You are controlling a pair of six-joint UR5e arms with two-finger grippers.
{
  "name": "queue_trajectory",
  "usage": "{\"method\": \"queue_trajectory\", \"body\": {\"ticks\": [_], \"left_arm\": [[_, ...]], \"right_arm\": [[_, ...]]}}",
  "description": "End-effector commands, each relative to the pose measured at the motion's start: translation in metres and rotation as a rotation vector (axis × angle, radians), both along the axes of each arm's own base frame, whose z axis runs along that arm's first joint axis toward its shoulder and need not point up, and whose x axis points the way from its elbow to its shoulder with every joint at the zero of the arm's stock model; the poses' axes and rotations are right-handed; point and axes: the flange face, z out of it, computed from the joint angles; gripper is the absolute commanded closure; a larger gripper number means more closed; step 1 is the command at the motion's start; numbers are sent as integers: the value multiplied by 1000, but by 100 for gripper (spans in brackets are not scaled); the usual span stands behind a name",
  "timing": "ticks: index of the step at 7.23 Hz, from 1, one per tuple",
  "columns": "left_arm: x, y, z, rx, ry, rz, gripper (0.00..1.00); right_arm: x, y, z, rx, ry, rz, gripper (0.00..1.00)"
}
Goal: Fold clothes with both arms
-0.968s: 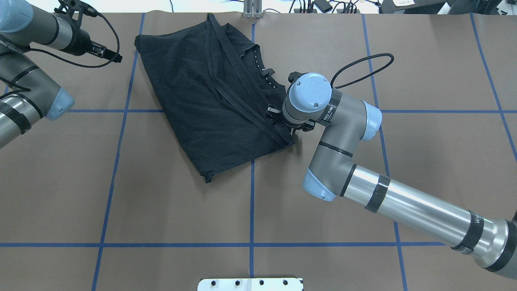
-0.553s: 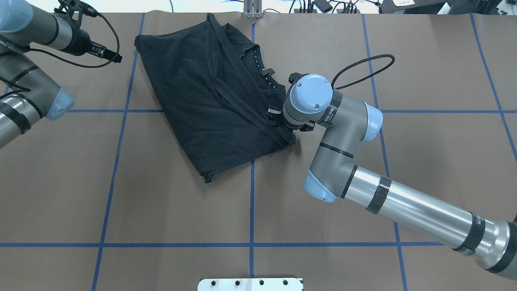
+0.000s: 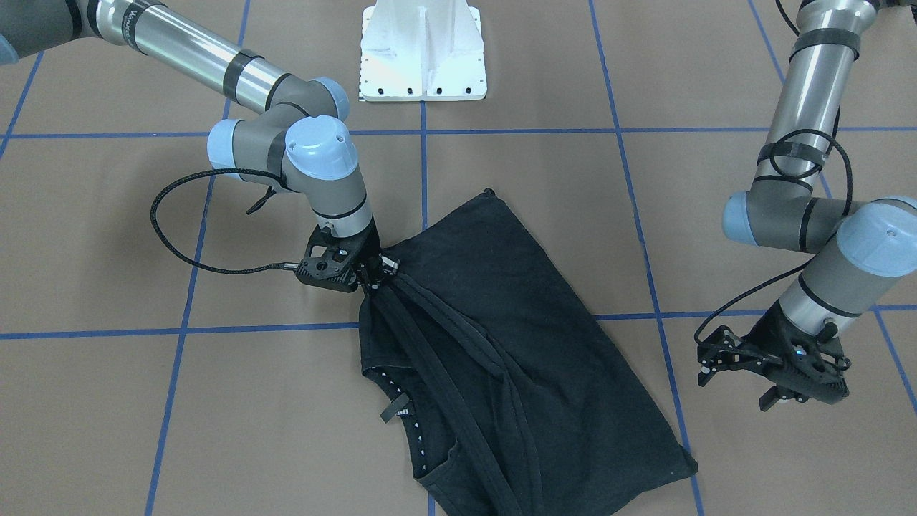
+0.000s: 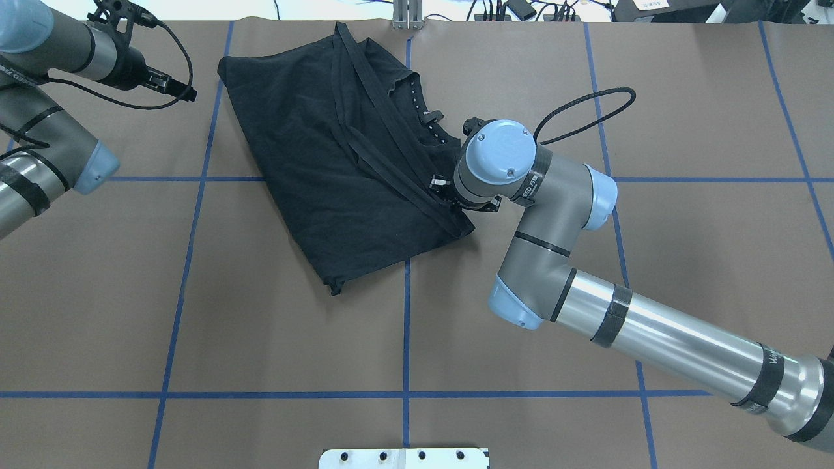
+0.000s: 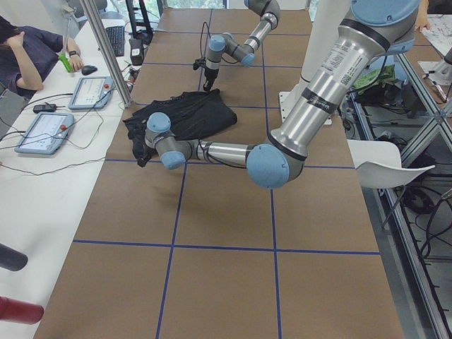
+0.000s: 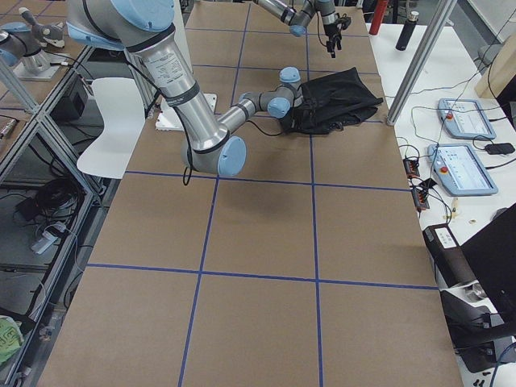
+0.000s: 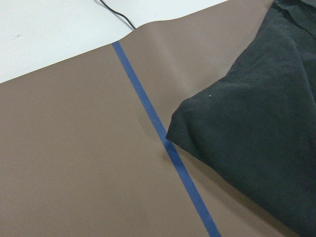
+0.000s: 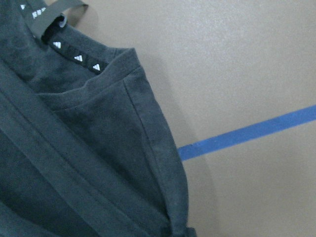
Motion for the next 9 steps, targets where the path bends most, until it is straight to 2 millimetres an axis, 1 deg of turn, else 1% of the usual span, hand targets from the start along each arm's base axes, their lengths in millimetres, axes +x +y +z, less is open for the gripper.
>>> {"method": "queue_trajectory", "body": {"ticks": [1, 2, 4, 5, 6, 7, 8, 9], "left_arm": [[0, 0, -1, 1, 1, 0, 0], [0, 0, -2, 1, 2, -1, 0], [0, 0, -4, 5, 3, 0, 0], [0, 0, -5, 7, 4, 2, 0], [1, 1, -6, 7, 5, 3, 0], [2, 1, -6, 9, 6, 4, 0], [2, 1, -7, 10, 7, 4, 0], [3, 1, -10, 14, 9, 6, 0]], "right_arm": [[13, 17, -8, 5, -20, -15, 100], [21, 47, -15, 7, -24, -44, 100], [28, 123, -35, 12, -38, -114, 100], [33, 157, -36, 22, -39, -135, 100], [32, 178, -32, 13, -42, -140, 100], [28, 184, -32, 19, -41, -145, 100], [27, 185, -30, 18, -38, -147, 94], [28, 184, -31, 21, -37, -141, 1]]}}
